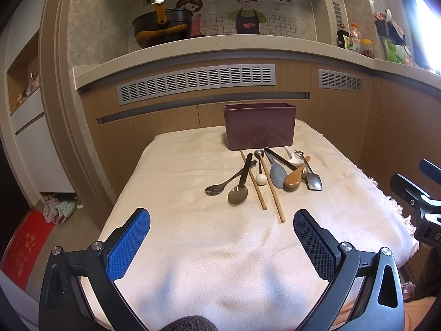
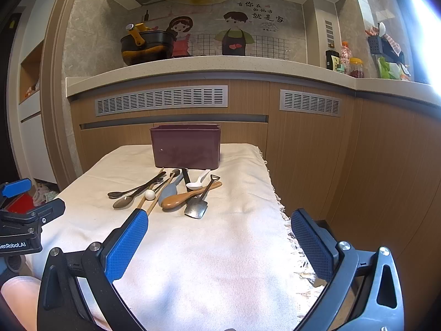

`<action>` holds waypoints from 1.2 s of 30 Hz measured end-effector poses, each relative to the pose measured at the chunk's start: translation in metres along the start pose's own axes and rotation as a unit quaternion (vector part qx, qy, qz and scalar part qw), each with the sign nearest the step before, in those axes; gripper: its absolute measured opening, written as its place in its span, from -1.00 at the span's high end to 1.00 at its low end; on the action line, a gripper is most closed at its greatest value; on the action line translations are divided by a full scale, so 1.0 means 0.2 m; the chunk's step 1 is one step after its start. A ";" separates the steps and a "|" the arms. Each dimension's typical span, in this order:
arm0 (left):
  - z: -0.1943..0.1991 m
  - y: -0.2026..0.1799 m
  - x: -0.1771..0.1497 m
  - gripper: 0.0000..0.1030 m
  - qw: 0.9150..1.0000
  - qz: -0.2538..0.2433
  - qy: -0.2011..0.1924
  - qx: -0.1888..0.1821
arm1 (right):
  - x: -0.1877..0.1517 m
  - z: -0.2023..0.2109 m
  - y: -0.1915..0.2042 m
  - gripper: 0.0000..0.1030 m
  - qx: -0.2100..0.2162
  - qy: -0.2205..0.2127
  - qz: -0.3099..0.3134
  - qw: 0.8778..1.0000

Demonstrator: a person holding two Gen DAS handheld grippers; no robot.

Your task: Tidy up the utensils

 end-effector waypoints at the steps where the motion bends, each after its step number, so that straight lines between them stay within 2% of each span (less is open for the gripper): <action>1: 0.00 0.00 0.00 -1.00 1.000 -0.001 0.002 0.000 | 0.01 0.00 0.00 -1.00 0.000 0.000 0.001 1.000; 10: -0.15 0.01 0.07 -1.00 0.999 -0.007 0.033 -0.013 | 0.15 -0.15 -0.02 -1.00 -0.004 -0.004 0.020 1.000; 14: -0.27 0.03 0.19 -1.00 0.999 0.009 0.022 -0.021 | 0.23 -0.29 -0.01 -1.00 -0.002 0.009 0.028 1.000; 16: -0.33 0.04 0.23 -1.00 0.999 0.028 0.018 -0.040 | 0.25 -0.38 0.01 -1.00 -0.008 0.019 0.042 0.999; 19: -0.45 0.02 0.28 -1.00 0.997 0.031 0.033 -0.065 | 0.25 -0.52 0.04 -1.00 0.004 0.045 0.060 0.997; 27: -0.74 0.11 0.43 -1.00 0.999 0.008 0.038 -0.038 | 0.20 -0.91 0.12 -1.00 0.037 0.123 0.096 0.987; 31: -0.89 0.20 0.42 -1.00 0.996 0.033 0.067 -0.054 | 0.16 -1.04 0.17 -0.97 0.053 0.148 0.093 0.983; 32: -0.92 0.21 0.41 -1.00 0.995 0.037 0.073 -0.054 | 0.15 -1.07 0.19 -0.84 0.054 0.152 0.088 0.983; 33: -0.94 0.22 0.40 -1.00 0.995 0.041 0.078 -0.052 | 0.15 -1.09 0.20 -0.58 0.056 0.157 0.084 0.982; 35: -0.96 0.24 0.39 -1.00 0.995 0.044 0.080 -0.046 | 0.15 -1.14 0.23 -0.22 0.061 0.171 0.069 0.981; 36: -0.97 0.25 0.38 -1.00 0.995 0.046 0.080 -0.041 | 0.15 -1.16 0.24 -0.18 0.061 0.177 0.058 0.981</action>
Point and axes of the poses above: each gripper's, at about its wrist camera, not at the fingertips, and z roughly against the way its jaws point, y to its left, x to its top, the point moved 5 cm from there along -z, roughly the way its jaws point, and after that the axes turned 4 degrees about z, right-handed, at the moved point
